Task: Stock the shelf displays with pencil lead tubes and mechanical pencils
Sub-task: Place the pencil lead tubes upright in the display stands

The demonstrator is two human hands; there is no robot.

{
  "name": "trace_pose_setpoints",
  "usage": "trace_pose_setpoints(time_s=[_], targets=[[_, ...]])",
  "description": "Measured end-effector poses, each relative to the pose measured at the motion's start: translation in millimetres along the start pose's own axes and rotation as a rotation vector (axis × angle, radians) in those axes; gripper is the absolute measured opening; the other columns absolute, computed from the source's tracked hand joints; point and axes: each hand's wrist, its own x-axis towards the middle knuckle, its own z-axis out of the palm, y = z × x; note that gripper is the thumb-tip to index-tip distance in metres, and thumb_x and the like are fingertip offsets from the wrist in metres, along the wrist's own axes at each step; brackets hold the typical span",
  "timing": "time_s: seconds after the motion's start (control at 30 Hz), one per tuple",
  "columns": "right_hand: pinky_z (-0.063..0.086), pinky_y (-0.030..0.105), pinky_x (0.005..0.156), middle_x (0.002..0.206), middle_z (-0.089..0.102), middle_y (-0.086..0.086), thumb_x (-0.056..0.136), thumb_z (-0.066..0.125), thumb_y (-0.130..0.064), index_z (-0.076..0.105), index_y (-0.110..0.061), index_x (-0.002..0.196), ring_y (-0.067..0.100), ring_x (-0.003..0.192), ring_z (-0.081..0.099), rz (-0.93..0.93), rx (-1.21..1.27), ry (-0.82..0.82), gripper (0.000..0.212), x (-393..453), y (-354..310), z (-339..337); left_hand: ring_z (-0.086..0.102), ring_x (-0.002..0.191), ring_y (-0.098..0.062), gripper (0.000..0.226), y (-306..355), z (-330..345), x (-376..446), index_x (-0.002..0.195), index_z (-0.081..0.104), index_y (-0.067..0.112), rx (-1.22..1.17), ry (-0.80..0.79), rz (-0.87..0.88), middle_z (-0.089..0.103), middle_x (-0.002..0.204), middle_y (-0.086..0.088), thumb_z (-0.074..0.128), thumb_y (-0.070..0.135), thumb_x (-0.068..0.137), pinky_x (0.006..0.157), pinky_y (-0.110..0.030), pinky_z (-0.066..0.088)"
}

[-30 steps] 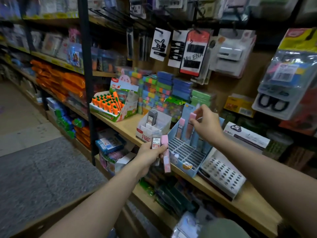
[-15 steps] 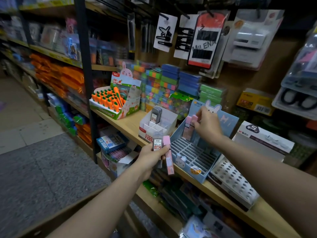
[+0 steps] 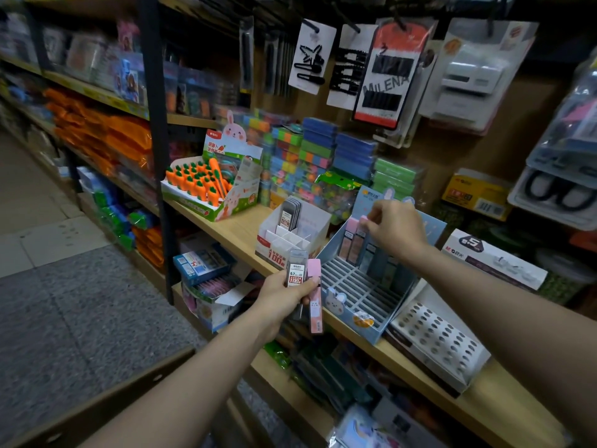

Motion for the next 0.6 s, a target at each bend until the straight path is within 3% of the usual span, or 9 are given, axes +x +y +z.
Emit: trace_pose_setpoints(time_s=[0.17, 0.27, 0.37, 0.47, 0.6], targets=[[0.057, 0.048, 0.076, 0.088, 0.068, 0.011, 0.09, 0.067, -0.033, 0.069, -0.012, 0.089, 0.029, 0.085, 0.064, 0.01, 0.008, -0.027, 0.021, 2, 0, 2, 0.067, 0.094, -0.019, 0.019, 0, 2, 2, 0.107, 0.069, 0.021, -0.01, 0.008, 0.011, 0.074, 0.097, -0.003, 0.068, 0.026, 0.089, 0.071, -0.03, 0.051], [0.055, 0.047, 0.08, 0.093, 0.069, 0.01, 0.09, 0.068, -0.031, 0.068, -0.014, 0.093, 0.03, 0.091, 0.064, -0.003, -0.029, -0.022, 0.017, -2, 1, 4, 0.067, 0.092, -0.018, 0.017, 3, 1, 1, 0.106, 0.07, 0.022, -0.019, 0.011, 0.025, 0.074, 0.095, -0.002, 0.068, 0.026, 0.089, 0.074, -0.031, 0.052], [0.054, 0.046, 0.08, 0.1, 0.068, 0.011, 0.092, 0.064, -0.03, 0.068, -0.015, 0.098, 0.032, 0.093, 0.064, -0.065, -0.156, 0.006, 0.016, -8, -2, 4, 0.062, 0.081, -0.014, 0.013, 7, -2, -3, 0.1, 0.071, 0.022, 0.0, 0.013, 0.041, 0.071, 0.081, 0.003, 0.069, 0.027, 0.089, 0.069, -0.029, 0.047], [0.052, 0.049, 0.08, 0.108, 0.061, 0.012, 0.095, 0.059, -0.021, 0.069, -0.009, 0.103, 0.037, 0.095, 0.061, -0.11, -0.286, -0.026, 0.017, -9, -7, 2, 0.06, 0.075, -0.012, 0.01, 9, -8, -11, 0.097, 0.072, 0.023, 0.009, 0.017, 0.054, 0.071, 0.079, 0.002, 0.07, 0.028, 0.088, 0.069, -0.029, 0.047], [0.051, 0.041, 0.074, 0.115, 0.053, 0.012, 0.095, 0.054, -0.009, 0.066, -0.004, 0.113, 0.036, 0.098, 0.059, -0.118, -0.476, -0.086, 0.022, -22, -15, 7, 0.056, 0.068, -0.012, 0.005, 11, -20, -24, 0.088, 0.071, 0.021, 0.029, 0.03, 0.087, 0.065, 0.066, 0.005, 0.07, 0.026, 0.087, 0.069, -0.03, 0.047]])
